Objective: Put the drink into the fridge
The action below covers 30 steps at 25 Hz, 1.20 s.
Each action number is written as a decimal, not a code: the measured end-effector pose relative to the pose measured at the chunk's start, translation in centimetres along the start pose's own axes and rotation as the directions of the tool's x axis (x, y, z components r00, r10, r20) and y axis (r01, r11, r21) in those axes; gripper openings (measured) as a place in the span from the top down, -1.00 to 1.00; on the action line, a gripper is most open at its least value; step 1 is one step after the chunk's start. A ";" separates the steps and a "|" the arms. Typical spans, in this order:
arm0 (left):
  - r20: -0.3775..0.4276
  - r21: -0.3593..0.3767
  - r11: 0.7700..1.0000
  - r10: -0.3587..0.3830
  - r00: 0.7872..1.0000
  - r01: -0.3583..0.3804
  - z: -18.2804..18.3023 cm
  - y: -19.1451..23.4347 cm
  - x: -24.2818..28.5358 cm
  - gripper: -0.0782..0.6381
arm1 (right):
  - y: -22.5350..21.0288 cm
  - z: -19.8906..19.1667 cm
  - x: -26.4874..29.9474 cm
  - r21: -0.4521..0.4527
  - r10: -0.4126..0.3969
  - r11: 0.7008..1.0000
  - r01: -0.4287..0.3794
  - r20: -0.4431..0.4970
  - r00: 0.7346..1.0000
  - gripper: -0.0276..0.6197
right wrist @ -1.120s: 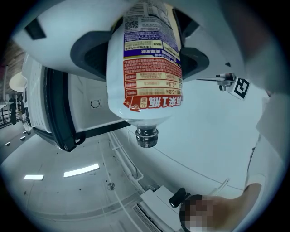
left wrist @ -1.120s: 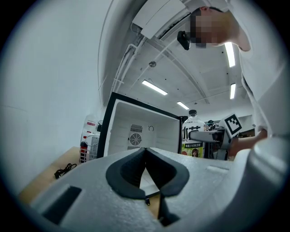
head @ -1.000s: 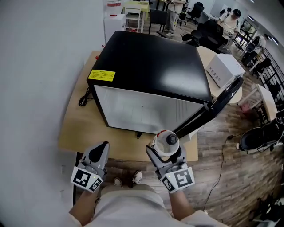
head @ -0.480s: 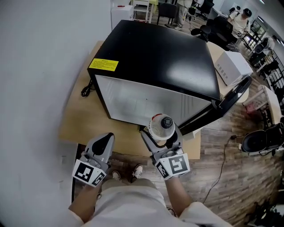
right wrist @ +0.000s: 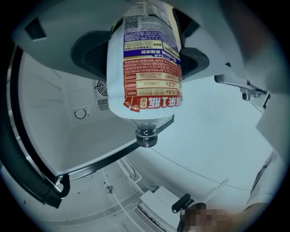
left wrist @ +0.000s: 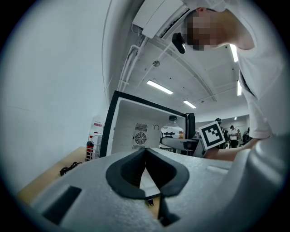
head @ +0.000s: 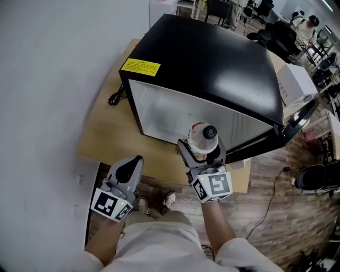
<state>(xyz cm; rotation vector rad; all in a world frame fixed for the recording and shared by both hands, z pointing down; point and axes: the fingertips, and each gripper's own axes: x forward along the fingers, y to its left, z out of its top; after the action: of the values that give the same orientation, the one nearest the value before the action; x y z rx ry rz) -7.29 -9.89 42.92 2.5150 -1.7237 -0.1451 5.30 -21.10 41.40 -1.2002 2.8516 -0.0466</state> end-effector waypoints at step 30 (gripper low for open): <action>-0.023 -0.010 0.996 0.091 0.996 -0.092 -1.4 1.3 -0.9 0.74 | -7.3 -9.0 9.3 -0.025 -0.170 0.985 0.169 -0.066 0.983 -0.38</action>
<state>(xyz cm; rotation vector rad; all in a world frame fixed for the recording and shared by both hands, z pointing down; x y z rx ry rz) -8.66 -9.48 44.55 2.4152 -1.8202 -0.1187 3.47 -32.76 50.44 -1.4707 2.8044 -0.0675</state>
